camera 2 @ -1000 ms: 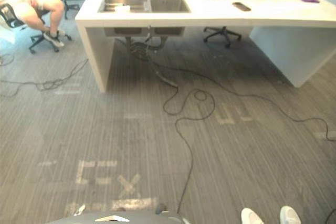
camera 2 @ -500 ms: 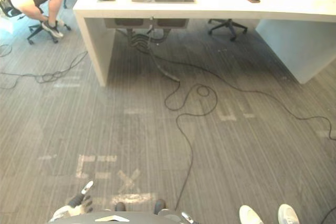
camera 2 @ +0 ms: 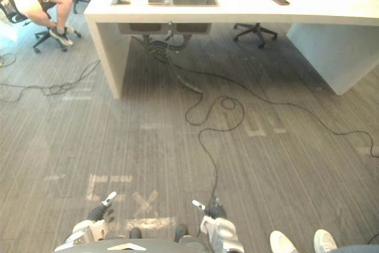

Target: Walk over to the sink, pick up the cup, carry it to the dishwasher, place the cup inside the dishwasher, then close the dishwasher door

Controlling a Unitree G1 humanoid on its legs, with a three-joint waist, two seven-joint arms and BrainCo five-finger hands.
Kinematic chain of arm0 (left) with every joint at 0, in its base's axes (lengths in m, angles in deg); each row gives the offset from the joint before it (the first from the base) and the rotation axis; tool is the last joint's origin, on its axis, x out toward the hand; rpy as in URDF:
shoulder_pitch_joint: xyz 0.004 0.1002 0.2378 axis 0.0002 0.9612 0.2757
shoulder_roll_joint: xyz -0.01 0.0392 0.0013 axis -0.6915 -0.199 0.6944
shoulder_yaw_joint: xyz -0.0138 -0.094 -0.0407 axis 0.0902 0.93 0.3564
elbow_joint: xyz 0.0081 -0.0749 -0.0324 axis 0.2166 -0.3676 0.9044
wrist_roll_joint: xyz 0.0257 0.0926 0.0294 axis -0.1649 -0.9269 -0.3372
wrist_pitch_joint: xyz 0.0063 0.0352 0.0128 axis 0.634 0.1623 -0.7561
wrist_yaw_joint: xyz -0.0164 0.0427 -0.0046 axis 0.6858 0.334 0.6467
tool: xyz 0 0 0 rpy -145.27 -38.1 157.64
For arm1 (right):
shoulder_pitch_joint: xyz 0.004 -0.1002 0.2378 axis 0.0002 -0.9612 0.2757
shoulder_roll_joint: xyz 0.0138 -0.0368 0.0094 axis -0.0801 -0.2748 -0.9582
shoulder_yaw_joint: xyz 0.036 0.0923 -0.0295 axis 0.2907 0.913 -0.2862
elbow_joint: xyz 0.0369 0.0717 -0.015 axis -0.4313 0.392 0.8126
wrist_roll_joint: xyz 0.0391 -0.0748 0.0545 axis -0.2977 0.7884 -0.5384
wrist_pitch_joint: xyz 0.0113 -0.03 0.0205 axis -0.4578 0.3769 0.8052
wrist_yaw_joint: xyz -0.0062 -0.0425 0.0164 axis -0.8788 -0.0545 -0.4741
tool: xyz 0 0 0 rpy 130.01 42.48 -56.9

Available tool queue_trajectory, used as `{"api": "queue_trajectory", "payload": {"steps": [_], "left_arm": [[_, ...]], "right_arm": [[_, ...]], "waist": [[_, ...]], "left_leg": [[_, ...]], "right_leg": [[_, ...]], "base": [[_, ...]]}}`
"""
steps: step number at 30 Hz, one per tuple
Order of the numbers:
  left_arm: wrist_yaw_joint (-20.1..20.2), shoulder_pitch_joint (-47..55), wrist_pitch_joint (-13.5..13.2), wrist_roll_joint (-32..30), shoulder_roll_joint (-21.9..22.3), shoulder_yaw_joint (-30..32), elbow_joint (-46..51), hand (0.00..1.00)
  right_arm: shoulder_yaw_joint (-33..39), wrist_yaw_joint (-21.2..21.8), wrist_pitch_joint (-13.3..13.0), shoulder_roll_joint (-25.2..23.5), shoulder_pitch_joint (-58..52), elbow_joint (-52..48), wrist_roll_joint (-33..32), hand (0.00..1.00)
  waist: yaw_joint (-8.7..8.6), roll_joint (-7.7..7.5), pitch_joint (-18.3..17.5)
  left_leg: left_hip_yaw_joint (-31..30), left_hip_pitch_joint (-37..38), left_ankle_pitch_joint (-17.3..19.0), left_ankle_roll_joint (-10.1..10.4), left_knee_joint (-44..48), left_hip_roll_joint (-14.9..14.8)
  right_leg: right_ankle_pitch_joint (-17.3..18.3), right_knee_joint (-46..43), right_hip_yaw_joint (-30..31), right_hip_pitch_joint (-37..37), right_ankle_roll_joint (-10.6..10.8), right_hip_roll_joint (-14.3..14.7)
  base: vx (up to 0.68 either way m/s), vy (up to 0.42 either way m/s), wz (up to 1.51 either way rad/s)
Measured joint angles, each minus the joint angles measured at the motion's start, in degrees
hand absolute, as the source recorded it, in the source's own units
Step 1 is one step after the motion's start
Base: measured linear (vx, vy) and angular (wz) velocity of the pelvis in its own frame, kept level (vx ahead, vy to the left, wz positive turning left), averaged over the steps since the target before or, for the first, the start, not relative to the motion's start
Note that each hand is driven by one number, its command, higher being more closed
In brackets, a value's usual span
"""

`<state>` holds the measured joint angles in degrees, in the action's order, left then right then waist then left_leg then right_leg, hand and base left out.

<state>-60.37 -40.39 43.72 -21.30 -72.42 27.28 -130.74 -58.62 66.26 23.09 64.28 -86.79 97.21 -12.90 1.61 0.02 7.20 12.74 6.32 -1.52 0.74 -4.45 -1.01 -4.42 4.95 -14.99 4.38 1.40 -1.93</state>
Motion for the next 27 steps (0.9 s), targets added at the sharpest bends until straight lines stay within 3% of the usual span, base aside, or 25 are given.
{"api": "queue_trajectory", "payload": {"steps": [4,9,12,15,21,24,26,27], "left_arm": [[-0.31,-0.25,-0.18,-0.09,-0.11,-0.16,1.61,0.00],[-1.96,-0.45,-0.44,-4.29,-0.10,-0.30,1.90,0.00],[-2.47,0.25,0.79,-4.43,-0.14,0.09,1.90,0.00],[-2.01,1.25,2.29,-3.90,-0.11,0.70,1.85,0.00],[0.29,3.56,2.83,-1.59,0.04,1.07,1.47,0.00],[0.10,3.67,2.75,1.37,-0.06,1.11,0.75,0.00],[0.25,3.17,3.01,2.84,-0.62,1.18,1.71,0.00],[0.20,2.96,2.88,2.89,-0.83,1.66,1.86,0.00]], "right_arm": [[-1.38,-0.29,0.81,0.55,2.19,-4.45,1.58,0.00],[-3.03,1.63,5.82,0.00,2.13,-3.99,-0.41,0.00],[-3.66,3.79,8.27,-0.06,0.84,-2.53,-1.91,0.00],[-3.61,4.98,8.32,-0.12,-0.41,-0.33,-1.90,0.00],[-2.39,5.25,8.16,-1.26,-3.25,2.16,-2.01,0.00],[-1.07,5.23,8.13,-1.23,-3.54,3.05,-4.11,0.00],[-0.59,5.21,7.76,-0.96,-4.62,3.00,-6.35,0.00],[-0.58,5.19,7.43,-0.53,-4.65,3.02,-8.05,0.00]], "waist": [[-0.06,-0.19,0.21],[0.00,-0.19,0.21],[-0.03,-0.15,0.23],[-0.11,-0.15,0.22],[-0.19,-0.16,0.22],[-0.23,-0.52,0.46],[-0.50,-1.75,0.71],[0.03,-2.01,1.59]], "left_leg": [[-0.01,1.35,0.07,-0.11,0.02,0.00],[0.77,1.79,0.38,-0.21,0.00,0.02],[1.87,2.45,0.70,-0.23,0.00,-0.03],[2.82,2.77,0.96,-0.10,-0.05,-0.04],[2.84,2.72,1.21,-0.24,-0.31,0.11],[1.73,2.38,1.95,-1.19,-0.24,0.62],[-0.34,0.68,3.85,-2.36,3.10,1.92],[-0.66,-1.23,5.66,-2.90,6.75,2.02]], "right_leg": [[0.11,-0.14,0.00,1.40,0.20,0.00],[0.19,-0.26,0.38,1.63,0.27,-0.01],[0.10,-0.23,1.71,1.67,0.16,0.10],[0.11,-0.05,2.20,1.70,0.17,0.12],[0.50,-0.36,2.44,1.51,0.61,-0.01],[5.55,-9.09,0.48,-1.98,1.66,-1.88],[10.60,-21.50,-1.51,-6.51,3.98,-5.73],[10.69,-30.99,-1.55,-11.19,3.30,-8.03]], "base": [[0.04,0.016,0.00],[0.00,0.008,-0.05],[-0.02,0.015,-0.20],[-0.02,0.010,-0.14],[-0.01,0.002,-0.01],[-0.01,0.035,0.22],[0.04,0.043,0.48],[0.04,0.041,0.31]]}}
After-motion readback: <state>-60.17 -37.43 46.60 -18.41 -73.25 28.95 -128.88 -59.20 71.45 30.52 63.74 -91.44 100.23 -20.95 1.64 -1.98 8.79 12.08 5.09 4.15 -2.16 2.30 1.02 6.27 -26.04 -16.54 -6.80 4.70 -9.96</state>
